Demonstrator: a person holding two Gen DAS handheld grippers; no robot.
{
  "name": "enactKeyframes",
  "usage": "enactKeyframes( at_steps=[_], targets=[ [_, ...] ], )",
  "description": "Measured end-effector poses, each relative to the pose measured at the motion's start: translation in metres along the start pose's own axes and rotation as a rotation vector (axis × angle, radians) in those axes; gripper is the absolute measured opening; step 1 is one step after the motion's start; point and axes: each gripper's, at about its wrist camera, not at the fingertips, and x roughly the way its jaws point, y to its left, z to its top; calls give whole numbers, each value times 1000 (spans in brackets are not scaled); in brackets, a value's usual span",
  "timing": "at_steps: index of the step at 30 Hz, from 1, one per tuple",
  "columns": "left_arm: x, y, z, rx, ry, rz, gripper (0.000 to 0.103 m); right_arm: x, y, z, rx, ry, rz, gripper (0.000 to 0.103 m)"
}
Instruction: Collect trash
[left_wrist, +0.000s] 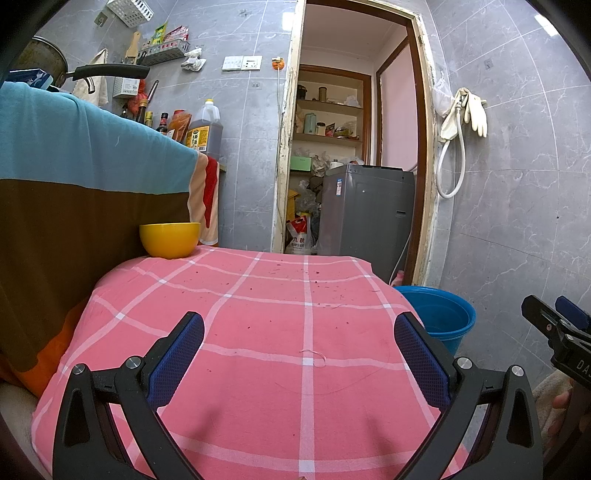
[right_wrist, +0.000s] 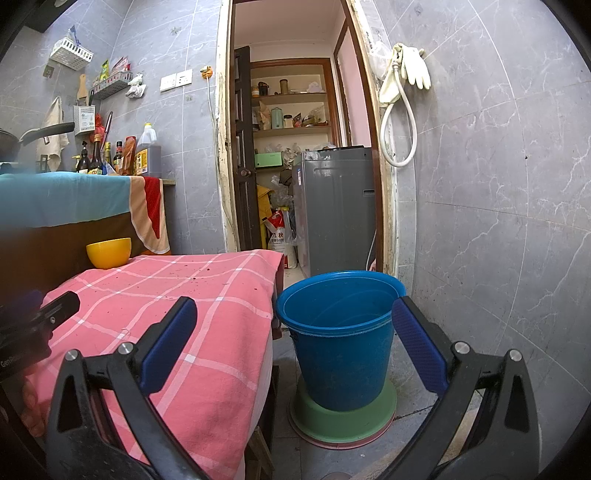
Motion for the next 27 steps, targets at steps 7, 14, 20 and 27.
enactKeyframes(
  at_steps=[7,14,20,27],
  targets=[
    [0,0,0,0,0,-1,101,1,-1,1,1,0,0,103],
    [0,0,0,0,1,-1,101,1,-1,1,2,1,-1,103],
    [-1,0,0,-3,6,-1,101,1,0,1,3,1,-1,103],
    [0,1,-1,14,20,9,101,0,2,0,3,3,-1,103]
  ],
)
